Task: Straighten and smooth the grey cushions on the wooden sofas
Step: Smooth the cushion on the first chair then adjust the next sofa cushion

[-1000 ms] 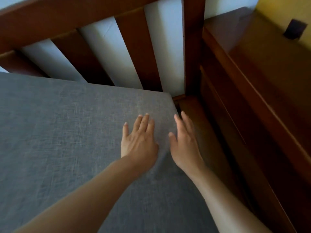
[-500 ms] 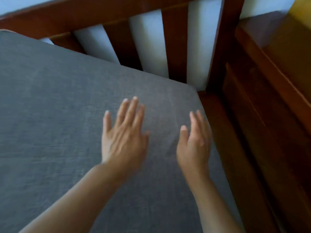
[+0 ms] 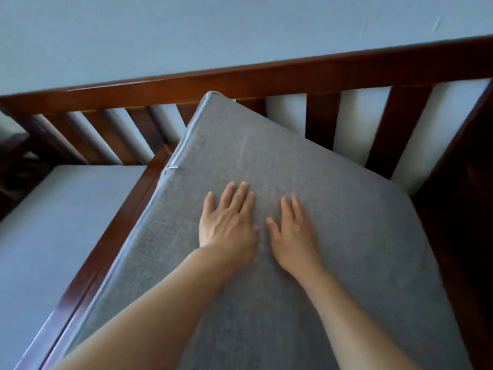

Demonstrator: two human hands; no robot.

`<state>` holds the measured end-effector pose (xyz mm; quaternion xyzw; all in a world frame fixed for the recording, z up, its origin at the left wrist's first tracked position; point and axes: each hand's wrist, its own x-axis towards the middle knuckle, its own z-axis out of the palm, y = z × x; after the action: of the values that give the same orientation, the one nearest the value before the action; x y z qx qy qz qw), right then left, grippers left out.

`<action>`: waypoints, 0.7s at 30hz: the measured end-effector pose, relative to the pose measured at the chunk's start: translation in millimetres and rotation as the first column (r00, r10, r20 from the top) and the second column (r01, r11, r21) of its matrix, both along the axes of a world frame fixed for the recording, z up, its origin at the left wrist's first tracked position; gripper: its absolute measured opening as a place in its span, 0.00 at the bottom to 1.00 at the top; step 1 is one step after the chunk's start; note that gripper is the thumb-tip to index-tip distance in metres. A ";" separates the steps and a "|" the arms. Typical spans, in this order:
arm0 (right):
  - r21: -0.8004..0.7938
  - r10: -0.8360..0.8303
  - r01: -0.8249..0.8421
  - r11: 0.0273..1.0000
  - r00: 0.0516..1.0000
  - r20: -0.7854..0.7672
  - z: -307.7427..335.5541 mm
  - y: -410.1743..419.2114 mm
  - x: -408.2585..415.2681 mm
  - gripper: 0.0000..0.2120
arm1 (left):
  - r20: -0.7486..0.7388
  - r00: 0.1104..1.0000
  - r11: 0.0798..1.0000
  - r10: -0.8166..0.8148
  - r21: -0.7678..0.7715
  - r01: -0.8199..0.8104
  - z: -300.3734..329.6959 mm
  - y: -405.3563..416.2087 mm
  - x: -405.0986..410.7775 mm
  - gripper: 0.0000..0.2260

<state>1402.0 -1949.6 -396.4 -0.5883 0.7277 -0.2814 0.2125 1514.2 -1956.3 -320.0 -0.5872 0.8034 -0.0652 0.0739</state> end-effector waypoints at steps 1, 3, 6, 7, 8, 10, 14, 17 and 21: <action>-0.049 -0.060 0.063 0.997 0.996 0.060 14.7 -6.8 -6.3 0.28 | -0.046 0.998 1.000 0.030 -0.008 -0.030 15.5 -3.1 1.1 0.29; -0.311 -0.207 0.263 0.913 0.957 0.201 41.5 -9.3 5.3 0.24 | -0.081 0.996 0.982 0.039 -0.183 -0.053 31.3 -5.5 25.3 0.29; -0.298 -0.017 0.028 0.954 0.999 0.039 39.7 3.6 72.4 0.31 | 0.038 0.994 0.993 0.101 -0.073 -0.098 23.8 8.2 71.2 0.29; -0.210 0.061 -0.068 0.975 0.997 -0.039 28.8 6.4 83.3 0.33 | 0.056 0.993 0.995 0.100 -0.012 -0.099 23.1 8.9 73.4 0.28; -0.118 0.108 -0.115 0.986 0.992 -0.063 25.7 5.3 83.5 0.32 | 0.034 0.996 0.996 0.087 0.010 -0.087 23.8 7.3 72.5 0.28; -0.035 0.149 -0.151 0.988 0.988 -0.038 29.8 8.8 69.0 0.27 | -0.029 0.997 0.997 0.073 0.042 -0.072 34.3 13.5 72.0 0.28; 0.048 0.155 -0.161 0.986 0.982 0.111 47.7 59.4 58.4 0.27 | -0.095 0.990 0.993 0.108 0.067 -0.102 49.9 64.4 97.3 0.29; 0.116 0.077 -0.096 0.989 0.984 0.159 55.1 106.8 59.9 0.27 | -0.127 0.986 0.989 0.110 0.111 -0.096 57.4 110.7 109.5 0.30; 0.092 0.044 -0.060 0.994 0.986 0.162 74.6 133.4 52.1 0.28 | -0.163 0.984 0.993 0.070 0.102 -0.053 66.4 141.3 107.6 0.30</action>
<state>1454.1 -1816.3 -321.8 -0.5718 0.7055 -0.2863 0.3055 1621.8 -1815.0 -253.6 -0.6108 0.7905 0.0259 0.0370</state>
